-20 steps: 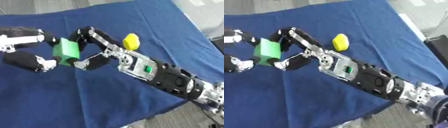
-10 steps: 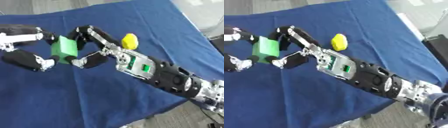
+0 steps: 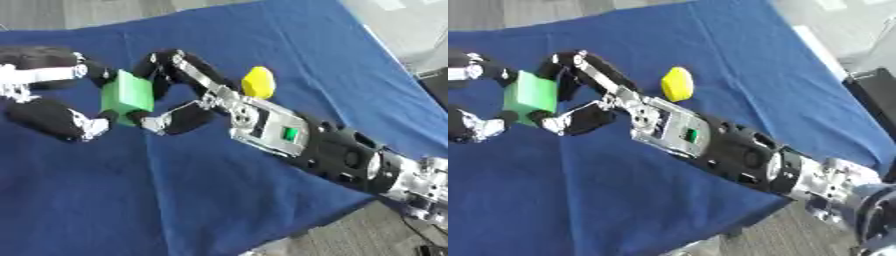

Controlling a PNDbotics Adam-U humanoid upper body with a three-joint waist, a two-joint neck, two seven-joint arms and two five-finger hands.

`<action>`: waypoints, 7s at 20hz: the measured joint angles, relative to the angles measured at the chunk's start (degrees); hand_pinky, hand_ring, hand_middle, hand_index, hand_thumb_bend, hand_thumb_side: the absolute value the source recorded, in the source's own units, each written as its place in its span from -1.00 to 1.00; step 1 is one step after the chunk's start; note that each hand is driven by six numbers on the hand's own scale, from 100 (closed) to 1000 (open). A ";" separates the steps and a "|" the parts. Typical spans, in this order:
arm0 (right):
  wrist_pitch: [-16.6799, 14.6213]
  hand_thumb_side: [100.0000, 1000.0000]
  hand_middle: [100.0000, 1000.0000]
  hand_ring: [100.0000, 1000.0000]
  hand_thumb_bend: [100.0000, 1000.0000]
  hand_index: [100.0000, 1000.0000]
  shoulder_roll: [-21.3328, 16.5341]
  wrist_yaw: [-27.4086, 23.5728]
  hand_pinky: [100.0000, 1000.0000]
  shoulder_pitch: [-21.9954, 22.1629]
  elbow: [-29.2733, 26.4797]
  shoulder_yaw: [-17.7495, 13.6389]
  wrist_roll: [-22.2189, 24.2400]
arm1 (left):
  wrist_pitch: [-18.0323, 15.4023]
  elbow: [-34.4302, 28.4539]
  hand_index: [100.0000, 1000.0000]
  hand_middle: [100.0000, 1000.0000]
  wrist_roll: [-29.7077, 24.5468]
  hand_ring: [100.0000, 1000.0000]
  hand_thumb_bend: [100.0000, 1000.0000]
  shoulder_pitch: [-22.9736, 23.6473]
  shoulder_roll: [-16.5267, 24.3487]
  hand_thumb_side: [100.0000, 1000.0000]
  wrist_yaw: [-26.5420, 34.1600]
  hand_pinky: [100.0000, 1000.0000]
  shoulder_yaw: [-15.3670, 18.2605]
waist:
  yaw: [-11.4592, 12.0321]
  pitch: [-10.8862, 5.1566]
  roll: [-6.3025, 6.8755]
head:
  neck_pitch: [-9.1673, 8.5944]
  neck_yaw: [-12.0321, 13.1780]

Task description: Pick up the objects with one hand, pass them to the other hand, and then place them into the box on the other side of the table.

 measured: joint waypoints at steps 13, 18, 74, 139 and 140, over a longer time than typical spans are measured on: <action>0.98 -1.00 -0.09 -0.22 -1.00 0.20 -0.55 -0.55 -0.16 -0.40 0.00 0.00 -0.82 | -1.11 0.37 0.64 0.33 -0.27 0.69 -0.84 -0.51 -0.67 -0.03 -2.80 1.00 0.05 | 0.08 0.00 0.00 | 0.00 0.42; 1.44 -1.00 -0.09 -0.22 -1.00 0.20 -0.60 -0.45 -0.15 -0.48 0.00 0.01 -0.61 | -1.15 0.69 0.62 0.30 -0.25 0.67 -0.81 -0.51 -0.82 -0.17 -2.80 1.00 0.22 | 0.03 0.00 0.00 | 0.00 0.24; -6.96 -1.00 0.41 0.34 0.10 0.55 -1.41 6.80 0.36 -0.47 0.08 -2.37 -0.58 | 3.87 -0.35 -0.44 -0.64 13.74 -0.07 -1.00 0.22 -2.65 -0.66 -4.16 1.00 0.04 | -0.45 -0.18 0.00 | 0.00 -0.16; -13.00 -1.00 0.61 0.59 0.32 0.78 -1.13 15.79 0.45 2.36 -0.04 -2.76 -1.78 | 6.62 -0.78 -0.57 -0.83 18.66 -0.16 -1.00 1.84 2.26 -0.68 -0.76 1.00 6.76 | -1.30 -1.54 -0.02 | 0.04 9.12; -13.16 -1.00 0.62 0.59 0.32 0.78 -1.12 15.94 0.45 2.66 -0.04 -2.87 -1.92 | 6.93 -0.91 -0.57 -0.83 18.55 -0.16 -1.00 2.11 2.62 -0.68 -0.45 1.00 7.02 | -1.30 -1.62 -0.02 | 0.04 9.90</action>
